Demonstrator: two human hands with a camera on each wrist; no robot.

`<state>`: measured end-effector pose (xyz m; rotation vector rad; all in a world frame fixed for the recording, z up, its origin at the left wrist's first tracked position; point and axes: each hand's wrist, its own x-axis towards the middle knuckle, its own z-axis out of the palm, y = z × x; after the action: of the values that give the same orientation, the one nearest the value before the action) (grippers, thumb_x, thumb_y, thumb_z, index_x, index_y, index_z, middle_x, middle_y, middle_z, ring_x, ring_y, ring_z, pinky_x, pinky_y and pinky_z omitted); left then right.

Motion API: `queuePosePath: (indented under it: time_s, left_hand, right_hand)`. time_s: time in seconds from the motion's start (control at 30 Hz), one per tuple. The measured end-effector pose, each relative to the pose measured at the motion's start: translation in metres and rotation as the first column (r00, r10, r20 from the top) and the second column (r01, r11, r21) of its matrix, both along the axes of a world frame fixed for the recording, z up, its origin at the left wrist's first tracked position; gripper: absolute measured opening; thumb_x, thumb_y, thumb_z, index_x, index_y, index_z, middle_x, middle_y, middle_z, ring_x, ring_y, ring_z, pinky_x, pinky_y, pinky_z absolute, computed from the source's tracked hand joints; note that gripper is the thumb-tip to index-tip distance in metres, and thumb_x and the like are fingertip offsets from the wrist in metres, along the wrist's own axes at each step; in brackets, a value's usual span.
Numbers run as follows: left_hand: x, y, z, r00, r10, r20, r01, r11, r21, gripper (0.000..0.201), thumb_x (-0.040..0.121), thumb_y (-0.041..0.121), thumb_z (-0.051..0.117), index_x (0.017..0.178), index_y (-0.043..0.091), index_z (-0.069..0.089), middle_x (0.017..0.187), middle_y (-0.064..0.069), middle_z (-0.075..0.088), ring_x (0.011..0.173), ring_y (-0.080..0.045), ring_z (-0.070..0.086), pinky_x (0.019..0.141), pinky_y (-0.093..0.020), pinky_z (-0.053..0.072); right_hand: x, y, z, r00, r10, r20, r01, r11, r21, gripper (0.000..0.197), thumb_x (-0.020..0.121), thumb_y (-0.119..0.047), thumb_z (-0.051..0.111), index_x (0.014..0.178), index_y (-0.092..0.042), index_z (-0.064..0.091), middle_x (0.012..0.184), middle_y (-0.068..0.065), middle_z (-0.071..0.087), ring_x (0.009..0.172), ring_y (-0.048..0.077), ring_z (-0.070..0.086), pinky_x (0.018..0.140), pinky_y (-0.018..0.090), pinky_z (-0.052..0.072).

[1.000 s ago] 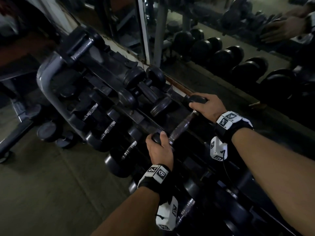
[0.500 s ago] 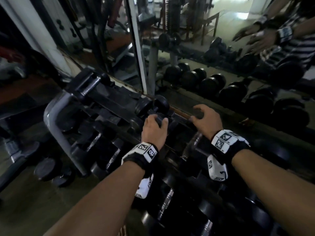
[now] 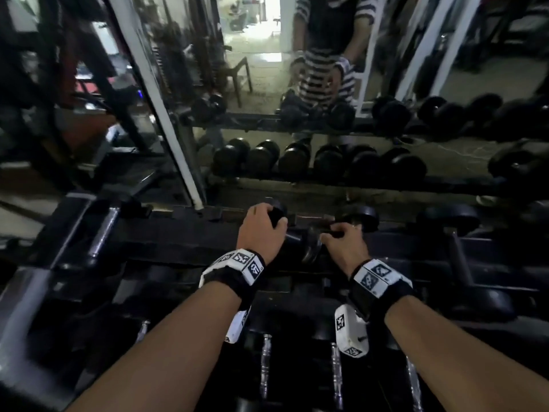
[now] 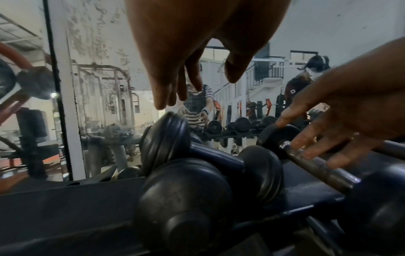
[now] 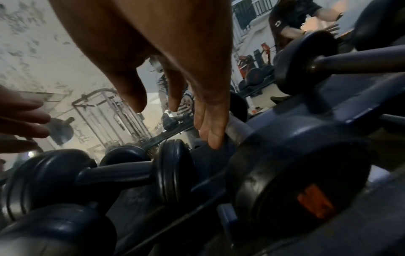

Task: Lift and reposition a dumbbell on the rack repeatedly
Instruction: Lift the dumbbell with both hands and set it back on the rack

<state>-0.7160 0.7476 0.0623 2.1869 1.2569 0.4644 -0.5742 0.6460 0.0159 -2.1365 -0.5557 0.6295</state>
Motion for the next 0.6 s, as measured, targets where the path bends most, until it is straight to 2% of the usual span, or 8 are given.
queuePosePath:
  time_s: [0.07,0.13,0.23,0.33,0.4,0.5,0.6]
  left_hand:
    - [-0.007,0.01,0.0,0.999,-0.041,-0.024,0.041,0.999,-0.003,0.043,0.097,0.035,0.056,0.133,0.012,0.051,0.14,-0.008,0.049,0.123,-0.027,0.052,0.097,-0.033,0.04]
    - [-0.01,0.02,-0.001,0.997,-0.061,-0.037,0.06,0.998,-0.031,0.045,0.098,0.036,0.055,0.135,0.011,0.05,0.142,-0.008,0.047,0.124,-0.028,0.052,0.097,-0.034,0.04]
    - [-0.008,0.031,-0.006,0.995,-0.085,-0.052,0.082,0.995,-0.055,0.049,0.097,0.036,0.056,0.138,0.009,0.047,0.145,-0.009,0.045,0.127,-0.028,0.049,0.099,-0.035,0.04]
    - [-0.001,0.039,-0.014,0.995,-0.085,-0.059,0.082,0.995,-0.051,0.056,0.097,0.036,0.057,0.143,0.007,0.043,0.148,-0.009,0.042,0.132,-0.026,0.046,0.102,-0.034,0.038]
    - [0.004,0.043,-0.017,0.997,-0.057,-0.049,0.055,0.997,-0.05,0.059,0.096,0.036,0.057,0.145,0.007,0.041,0.149,-0.009,0.041,0.135,-0.026,0.044,0.106,-0.034,0.036]
    - [0.012,0.055,-0.024,0.997,-0.033,-0.069,0.027,0.996,-0.085,0.061,0.096,0.038,0.057,0.146,0.007,0.04,0.152,-0.01,0.04,0.137,-0.028,0.042,0.113,-0.042,0.034]
    - [0.018,0.075,-0.032,0.993,-0.027,-0.114,0.009,0.988,-0.156,0.059,0.097,0.037,0.057,0.146,0.008,0.042,0.15,-0.012,0.045,0.136,-0.03,0.044,0.109,-0.039,0.037]
  right_hand:
    - [-0.011,-0.002,-0.001,0.999,-0.04,-0.016,0.039,0.999,-0.028,0.046,0.093,-0.028,0.066,0.134,-0.01,0.058,0.129,0.008,0.061,0.118,0.03,0.059,0.092,0.028,0.043]
    - [-0.018,-0.001,0.0,0.997,-0.075,-0.033,0.073,0.996,-0.054,0.047,0.094,-0.03,0.065,0.136,-0.009,0.056,0.134,0.011,0.06,0.12,0.031,0.058,0.091,0.029,0.043]
    - [-0.022,0.007,-0.002,0.992,-0.121,-0.047,0.117,0.99,-0.078,0.049,0.093,-0.033,0.065,0.135,-0.011,0.055,0.133,0.013,0.06,0.119,0.033,0.059,0.098,0.038,0.049]
    - [-0.021,0.021,-0.008,0.983,-0.154,-0.104,0.146,0.986,-0.082,0.056,0.09,-0.038,0.066,0.138,-0.014,0.05,0.134,0.012,0.06,0.119,0.035,0.059,0.098,0.049,0.052]
    - [-0.018,0.034,-0.014,0.975,-0.164,-0.15,0.153,0.985,-0.082,0.062,0.09,-0.04,0.066,0.142,-0.015,0.045,0.137,0.012,0.057,0.123,0.036,0.056,0.101,0.051,0.05]
    - [-0.016,0.053,-0.028,0.962,-0.179,-0.205,0.164,0.983,-0.087,0.067,0.089,-0.043,0.065,0.144,-0.013,0.041,0.136,0.016,0.057,0.123,0.039,0.055,0.101,0.052,0.049]
    - [-0.01,0.065,-0.042,0.951,-0.224,-0.211,0.199,0.971,-0.13,0.062,0.087,-0.045,0.067,0.138,-0.016,0.046,0.131,0.021,0.058,0.116,0.041,0.058,0.096,0.054,0.052]
